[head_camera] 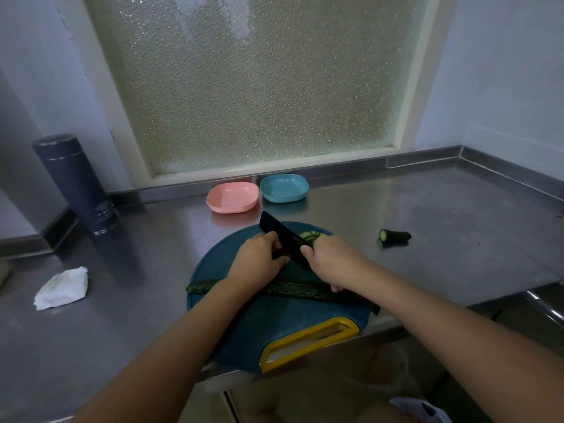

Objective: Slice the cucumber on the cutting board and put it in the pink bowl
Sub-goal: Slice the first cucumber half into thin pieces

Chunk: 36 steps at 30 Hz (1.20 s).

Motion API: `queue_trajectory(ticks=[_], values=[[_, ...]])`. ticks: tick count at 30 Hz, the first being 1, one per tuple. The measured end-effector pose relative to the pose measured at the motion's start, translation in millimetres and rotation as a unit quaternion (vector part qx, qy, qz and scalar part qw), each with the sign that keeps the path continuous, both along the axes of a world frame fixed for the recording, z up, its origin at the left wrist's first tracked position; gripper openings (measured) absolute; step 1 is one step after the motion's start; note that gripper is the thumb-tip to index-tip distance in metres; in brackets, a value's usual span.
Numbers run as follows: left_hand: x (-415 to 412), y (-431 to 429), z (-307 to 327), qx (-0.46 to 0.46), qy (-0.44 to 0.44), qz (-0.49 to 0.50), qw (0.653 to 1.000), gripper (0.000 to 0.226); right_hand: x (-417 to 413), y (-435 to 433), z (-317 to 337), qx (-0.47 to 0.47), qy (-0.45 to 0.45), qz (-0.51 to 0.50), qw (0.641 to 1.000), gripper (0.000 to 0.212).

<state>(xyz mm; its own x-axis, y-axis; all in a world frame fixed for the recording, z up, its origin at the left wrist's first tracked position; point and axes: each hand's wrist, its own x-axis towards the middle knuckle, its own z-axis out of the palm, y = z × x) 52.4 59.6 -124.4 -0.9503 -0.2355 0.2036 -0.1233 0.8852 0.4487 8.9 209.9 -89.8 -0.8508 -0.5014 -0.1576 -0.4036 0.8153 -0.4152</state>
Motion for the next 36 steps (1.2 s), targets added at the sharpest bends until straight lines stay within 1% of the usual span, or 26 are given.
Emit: queue_trajectory(ticks=[3,7,11,15,18,20,23,29,36], values=[[0,0,0,0.0,0.004,0.003,1.0,0.021,1,-6,-1,0.011,0.005,0.007,1.0,0.044],[1,-1,2,-0.004,0.0,0.005,1.0,0.022,-1,-14,-6,0.037,-0.011,-0.014,0.999,0.055],[3,-4,8,0.002,-0.023,-0.014,1.0,0.025,-2,-16,-6,0.045,0.0,-0.008,0.999,0.052],[8,-8,8,0.041,-0.021,-0.009,0.999,0.027,-4,-10,-2,0.049,-0.004,-0.016,0.999,0.047],[9,-8,4,0.096,-0.011,0.009,0.995,0.025,-3,-4,-5,0.041,-0.019,-0.025,0.999,0.051],[8,-9,4,0.116,-0.014,0.013,0.993,0.024,-1,-2,-7,0.041,-0.013,-0.021,0.999,0.055],[8,-10,4,0.144,-0.018,0.015,0.989,0.023,0,-1,-5,0.027,0.0,-0.015,1.0,0.055],[8,-11,3,0.158,-0.018,0.015,0.987,0.022,-1,0,2,0.02,0.002,-0.006,1.0,0.046],[5,-13,-1,0.159,-0.014,0.014,0.987,0.019,-7,-3,4,0.025,0.009,0.028,0.999,0.047]])
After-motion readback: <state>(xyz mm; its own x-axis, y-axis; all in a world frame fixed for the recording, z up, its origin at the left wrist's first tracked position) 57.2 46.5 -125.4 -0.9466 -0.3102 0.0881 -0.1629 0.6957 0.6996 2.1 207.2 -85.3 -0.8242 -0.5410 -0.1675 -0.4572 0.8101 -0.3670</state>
